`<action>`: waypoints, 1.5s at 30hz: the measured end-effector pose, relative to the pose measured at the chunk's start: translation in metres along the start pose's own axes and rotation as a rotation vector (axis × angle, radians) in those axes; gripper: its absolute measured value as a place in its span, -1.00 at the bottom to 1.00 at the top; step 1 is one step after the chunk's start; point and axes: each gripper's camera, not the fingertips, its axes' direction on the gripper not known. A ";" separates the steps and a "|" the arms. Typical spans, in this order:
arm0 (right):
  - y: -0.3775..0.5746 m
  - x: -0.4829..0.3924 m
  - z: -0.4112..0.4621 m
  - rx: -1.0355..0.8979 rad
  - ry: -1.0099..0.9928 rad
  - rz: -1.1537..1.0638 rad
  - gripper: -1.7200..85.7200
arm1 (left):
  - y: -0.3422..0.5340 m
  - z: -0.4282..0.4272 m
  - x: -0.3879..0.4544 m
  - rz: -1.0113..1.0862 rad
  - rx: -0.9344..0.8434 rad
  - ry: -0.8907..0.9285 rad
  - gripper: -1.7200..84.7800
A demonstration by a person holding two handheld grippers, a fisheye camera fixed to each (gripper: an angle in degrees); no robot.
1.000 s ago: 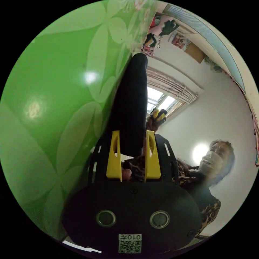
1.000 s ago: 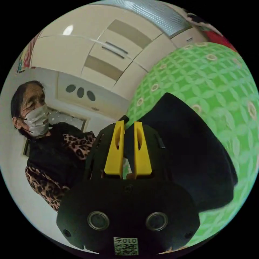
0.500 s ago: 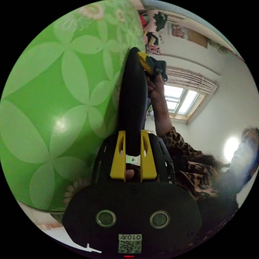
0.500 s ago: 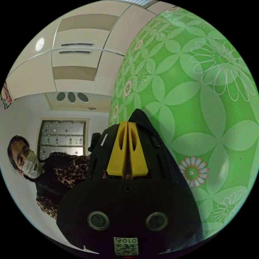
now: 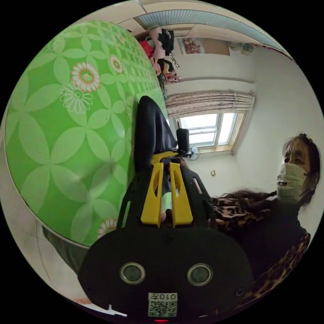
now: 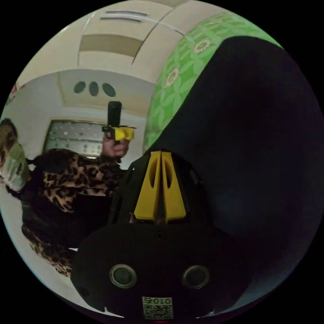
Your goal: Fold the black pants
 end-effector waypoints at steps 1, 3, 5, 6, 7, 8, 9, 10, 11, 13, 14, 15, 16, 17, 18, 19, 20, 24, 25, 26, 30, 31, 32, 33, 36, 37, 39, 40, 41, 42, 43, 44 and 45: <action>0.004 -0.007 0.002 -0.011 0.051 -0.022 -0.91 | -0.007 0.009 0.004 0.030 -0.012 0.018 -0.89; 0.007 -0.013 0.004 -0.010 0.087 -0.047 -0.91 | -0.018 0.034 0.005 0.061 -0.081 0.031 -0.91; 0.014 -0.008 -0.002 0.008 0.029 -0.038 -0.91 | -0.020 0.074 -0.008 0.021 -0.210 -0.068 -0.93; 0.021 -0.010 -0.007 0.029 0.031 -0.025 -0.91 | -0.018 0.081 -0.012 0.021 -0.229 -0.071 -0.94; 0.036 -0.021 -0.015 0.078 0.041 -0.051 -0.91 | -0.013 0.084 -0.020 -0.009 -0.210 -0.032 -0.95; 0.047 -0.028 -0.020 0.107 0.016 -0.083 -0.91 | -0.010 0.083 -0.026 -0.060 -0.197 -0.014 -0.96; 0.074 -0.036 -0.033 0.186 -0.064 -0.134 -0.91 | -0.009 0.080 -0.025 -0.059 -0.184 -0.011 -0.96; 0.106 -0.038 -0.046 0.277 -0.158 -0.162 -0.91 | -0.009 0.075 -0.016 -0.032 -0.146 -0.008 -0.96; 0.123 -0.038 -0.051 0.318 -0.197 -0.170 -0.91 | -0.012 0.073 -0.006 -0.001 -0.130 -0.005 -0.96; 0.179 -0.036 -0.058 0.408 -0.190 -0.112 -0.91 | -0.020 0.082 0.008 0.053 -0.156 -0.020 -0.96; 0.190 -0.035 -0.057 0.414 -0.151 -0.068 -0.91 | -0.027 0.096 0.015 0.084 -0.198 -0.060 -0.96; 0.209 -0.034 -0.056 0.416 -0.087 -0.001 -0.91 | -0.031 0.105 0.018 0.103 -0.224 -0.084 -0.96; 0.228 -0.031 -0.056 0.441 -0.062 0.028 -0.91 | -0.035 0.124 0.023 0.144 -0.274 -0.128 -0.96; 0.238 -0.026 -0.057 0.469 -0.045 0.068 -0.91 | -0.036 0.145 0.022 0.174 -0.331 -0.211 -0.96; 0.261 -0.004 -0.058 0.524 -0.010 0.221 -0.91 | -0.035 0.154 0.019 0.187 -0.355 -0.260 -0.97; 0.281 0.006 -0.062 0.617 -0.126 0.157 -0.91 | -0.034 0.164 0.009 0.186 -0.365 -0.240 -0.97; 0.287 0.007 -0.064 0.643 -0.130 0.154 -0.91 | -0.035 0.164 -0.004 0.116 -0.353 -0.173 -0.97; 0.295 -0.047 -0.085 0.659 -0.045 -0.019 -0.91 | -0.034 0.159 0.014 0.128 -0.338 -0.079 -0.96; 0.312 -0.046 -0.095 0.717 -0.060 -0.003 -0.91 | -0.035 0.161 0.022 0.152 -0.341 -0.027 -0.96; 0.321 -0.037 -0.098 0.735 -0.041 0.091 -0.91 | -0.037 0.165 0.020 0.139 -0.341 -0.050 -0.96; 0.373 -0.018 -0.116 0.860 -0.056 0.214 -0.90 | -0.034 0.191 -0.013 0.090 -0.404 -0.162 -0.96; 0.388 -0.036 -0.124 0.906 -0.020 0.184 -0.89 | -0.034 0.188 -0.013 0.061 -0.384 -0.161 -0.96; 0.399 -0.045 -0.129 0.947 -0.015 0.163 -0.89 | -0.033 0.184 -0.003 0.100 -0.378 -0.207 -0.96; 0.430 -0.056 -0.137 1.051 -0.020 0.163 -0.88 | -0.033 0.181 0.002 0.121 -0.369 -0.227 -0.96; 0.524 -0.069 -0.149 1.279 0.021 0.295 -0.76 | -0.027 0.164 0.007 0.130 -0.316 -0.181 -0.96; 0.554 -0.071 -0.151 1.308 0.044 0.385 -0.69 | -0.025 0.157 -0.002 0.098 -0.306 -0.147 -0.96; 0.580 -0.074 -0.154 1.302 0.060 0.463 -0.61 | -0.021 0.149 -0.017 0.063 -0.291 -0.149 -0.96; 0.586 -0.075 -0.157 1.279 0.059 0.473 -0.59 | -0.018 0.146 -0.026 0.044 -0.289 -0.158 -0.96; 0.587 -0.075 -0.159 1.263 0.057 0.476 -0.59 | -0.016 0.144 -0.034 0.028 -0.283 -0.138 -0.96; 0.584 -0.073 -0.163 1.219 0.046 0.482 -0.58 | -0.016 0.143 -0.037 0.021 -0.278 -0.126 -0.96; 0.578 -0.070 -0.168 1.165 0.032 0.488 -0.58 | -0.015 0.143 -0.040 0.016 -0.278 -0.114 -0.95; 0.574 -0.069 -0.171 1.139 0.029 0.485 -0.58 | -0.015 0.142 -0.043 0.016 -0.282 -0.105 -0.95; 0.566 -0.068 -0.176 1.087 0.034 0.491 -0.58 | -0.015 0.141 -0.044 0.016 -0.279 -0.097 -0.94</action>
